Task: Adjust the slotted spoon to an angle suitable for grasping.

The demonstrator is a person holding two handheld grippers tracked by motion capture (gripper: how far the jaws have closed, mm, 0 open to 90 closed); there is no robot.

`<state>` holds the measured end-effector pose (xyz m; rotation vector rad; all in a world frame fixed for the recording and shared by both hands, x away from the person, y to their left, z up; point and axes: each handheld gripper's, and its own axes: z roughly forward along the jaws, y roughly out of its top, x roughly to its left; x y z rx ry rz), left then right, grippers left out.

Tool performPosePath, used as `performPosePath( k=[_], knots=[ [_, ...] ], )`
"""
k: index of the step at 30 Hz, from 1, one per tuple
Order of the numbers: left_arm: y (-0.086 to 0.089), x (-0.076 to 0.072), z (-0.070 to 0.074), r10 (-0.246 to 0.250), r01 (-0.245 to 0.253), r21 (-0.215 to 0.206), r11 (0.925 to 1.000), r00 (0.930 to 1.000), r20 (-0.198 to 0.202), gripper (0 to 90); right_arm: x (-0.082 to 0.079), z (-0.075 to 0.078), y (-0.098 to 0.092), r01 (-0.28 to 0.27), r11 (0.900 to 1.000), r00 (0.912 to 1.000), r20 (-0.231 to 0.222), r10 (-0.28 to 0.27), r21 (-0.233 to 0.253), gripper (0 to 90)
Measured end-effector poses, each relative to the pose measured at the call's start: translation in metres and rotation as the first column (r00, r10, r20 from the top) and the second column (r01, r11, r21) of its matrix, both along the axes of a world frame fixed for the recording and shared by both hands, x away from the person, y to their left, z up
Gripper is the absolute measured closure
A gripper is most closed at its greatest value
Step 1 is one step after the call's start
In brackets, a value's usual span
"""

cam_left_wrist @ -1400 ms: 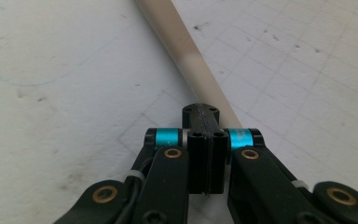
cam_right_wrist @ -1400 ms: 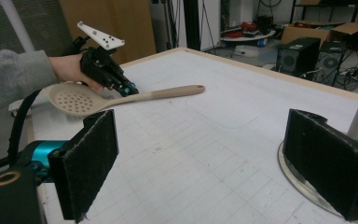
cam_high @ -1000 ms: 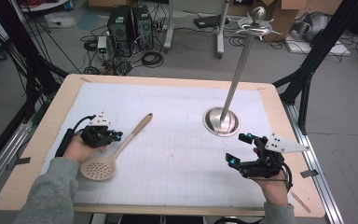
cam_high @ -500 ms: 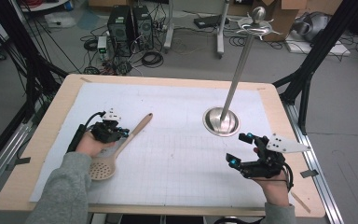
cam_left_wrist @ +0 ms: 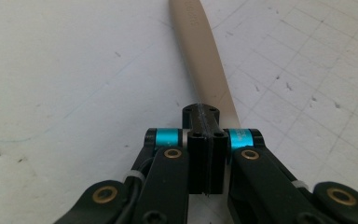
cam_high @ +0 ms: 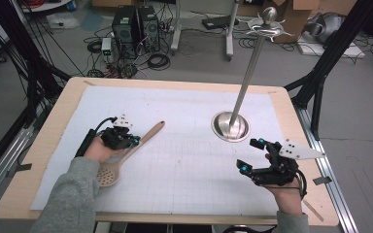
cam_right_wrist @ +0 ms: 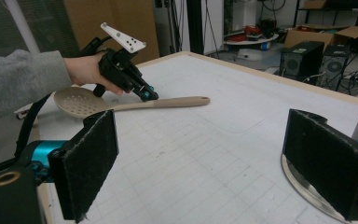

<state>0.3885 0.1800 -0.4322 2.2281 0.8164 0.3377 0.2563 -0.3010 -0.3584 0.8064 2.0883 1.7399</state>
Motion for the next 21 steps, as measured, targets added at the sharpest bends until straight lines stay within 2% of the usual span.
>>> performPosePath(
  k=[4, 7, 16, 18, 19, 20, 21],
  knots=[
    [-0.005, 0.000, 0.002, -0.021, 0.021, 0.020, 0.9996, 0.9998, 0.000, 89.6, 0.001, -0.001, 0.001, -0.003, 1.000, 1.0000, 0.006, 0.003, -0.006, 9.3],
    [-0.017, 0.000, 0.005, -0.049, 0.049, 0.036, 0.9981, 0.9988, 0.000, 89.6, 0.002, -0.001, 0.001, -0.004, 1.000, 1.0000, 0.008, 0.004, -0.008, 9.3],
    [-0.035, 0.000, 0.001, -0.086, 0.086, 0.048, 0.9952, 0.9963, -0.008, 89.6, 0.000, 0.000, -0.001, -0.002, 1.000, 1.0000, 0.002, 0.002, 0.002, 9.3],
    [-0.039, 0.000, 0.002, -0.100, 0.101, 0.048, 0.9938, 0.9949, -0.010, 89.6, 0.000, 0.000, -0.001, -0.001, 1.000, 1.0000, 0.002, 0.001, 0.003, 9.3],
    [-0.040, 0.000, 0.004, -0.122, 0.123, 0.066, 0.9902, 0.9924, -0.013, 89.6, 0.000, 0.000, -0.001, -0.002, 1.000, 1.0000, 0.000, 0.002, 0.002, 9.3],
    [-0.044, -0.001, 0.003, -0.112, 0.112, 0.049, 0.9925, 0.9937, -0.011, 89.6, 0.000, 0.000, -0.001, -0.002, 1.000, 1.0000, 0.001, 0.002, 0.002, 9.3],
    [-0.048, -0.002, 0.004, -0.137, 0.138, 0.063, 0.9884, 0.9904, -0.015, 89.6, 0.000, 0.000, -0.001, -0.003, 1.000, 1.0000, 0.000, 0.003, 0.000, 9.3]
  ],
)
